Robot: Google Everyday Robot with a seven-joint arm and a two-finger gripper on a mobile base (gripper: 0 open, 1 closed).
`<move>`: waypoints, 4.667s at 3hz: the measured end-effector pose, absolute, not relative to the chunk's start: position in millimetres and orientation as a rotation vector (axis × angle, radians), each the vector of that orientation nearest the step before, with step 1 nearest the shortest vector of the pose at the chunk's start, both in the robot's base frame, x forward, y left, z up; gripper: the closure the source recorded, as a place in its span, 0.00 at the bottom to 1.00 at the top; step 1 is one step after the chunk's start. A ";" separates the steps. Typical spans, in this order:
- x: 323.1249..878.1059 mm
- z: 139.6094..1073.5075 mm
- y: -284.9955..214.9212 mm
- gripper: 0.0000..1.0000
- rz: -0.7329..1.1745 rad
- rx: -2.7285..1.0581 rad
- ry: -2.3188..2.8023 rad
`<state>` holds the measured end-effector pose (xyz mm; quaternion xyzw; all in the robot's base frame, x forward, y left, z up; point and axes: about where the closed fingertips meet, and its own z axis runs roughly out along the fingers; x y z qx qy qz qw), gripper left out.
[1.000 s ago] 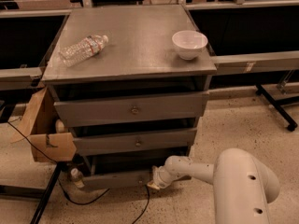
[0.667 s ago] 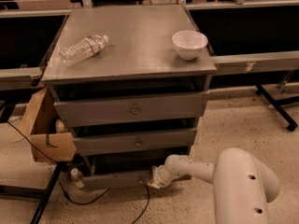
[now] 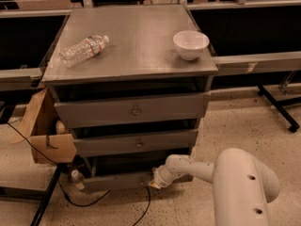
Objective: Open bottom drawer
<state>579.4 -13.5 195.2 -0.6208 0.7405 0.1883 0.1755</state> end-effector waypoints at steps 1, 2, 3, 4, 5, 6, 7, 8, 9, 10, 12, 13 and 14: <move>584.3 198.2 -13.6 0.94 0.534 -1.759 2.098; 588.4 199.6 -13.8 0.71 0.534 -1.759 2.098; 592.3 200.7 -13.9 0.50 0.534 -1.759 2.098; 595.7 201.1 -14.1 0.25 0.534 -1.759 2.098; 594.8 197.0 -14.3 0.02 0.522 -1.773 2.103; 588.0 186.2 -19.2 0.00 0.505 -1.739 2.177; 582.5 177.3 -28.9 0.00 0.469 -1.652 2.277; 582.9 177.7 -28.2 0.00 0.469 -1.652 2.277; 585.9 179.1 -32.8 0.00 0.444 -1.594 2.313; 586.1 179.1 -30.7 0.00 0.444 -1.594 2.313; 611.9 201.1 -36.5 0.00 0.312 -1.696 2.150; 618.8 200.5 -34.4 0.00 0.277 -1.778 2.077; 623.1 194.2 -30.8 0.00 0.253 -1.869 2.043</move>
Offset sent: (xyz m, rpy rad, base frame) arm -0.0093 -0.0181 -0.0339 -0.1158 0.0949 -0.0959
